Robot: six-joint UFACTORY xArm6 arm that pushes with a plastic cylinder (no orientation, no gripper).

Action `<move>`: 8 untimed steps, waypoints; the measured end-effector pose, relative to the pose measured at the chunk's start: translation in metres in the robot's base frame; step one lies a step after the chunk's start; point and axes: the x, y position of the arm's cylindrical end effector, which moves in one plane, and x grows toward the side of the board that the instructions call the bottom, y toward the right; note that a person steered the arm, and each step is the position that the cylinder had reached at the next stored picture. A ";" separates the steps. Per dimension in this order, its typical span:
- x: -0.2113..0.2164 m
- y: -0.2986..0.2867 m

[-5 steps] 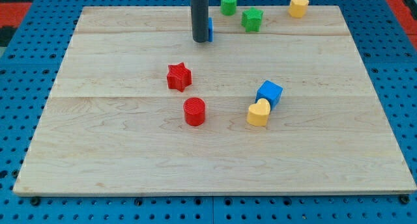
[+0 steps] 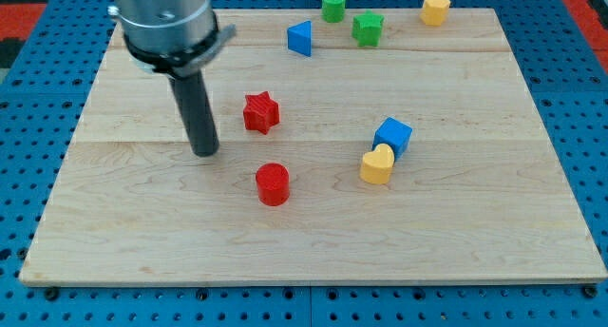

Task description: Push the red star to the right bottom of the green star

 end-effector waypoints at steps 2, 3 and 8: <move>-0.035 0.094; -0.035 0.056; -0.050 0.127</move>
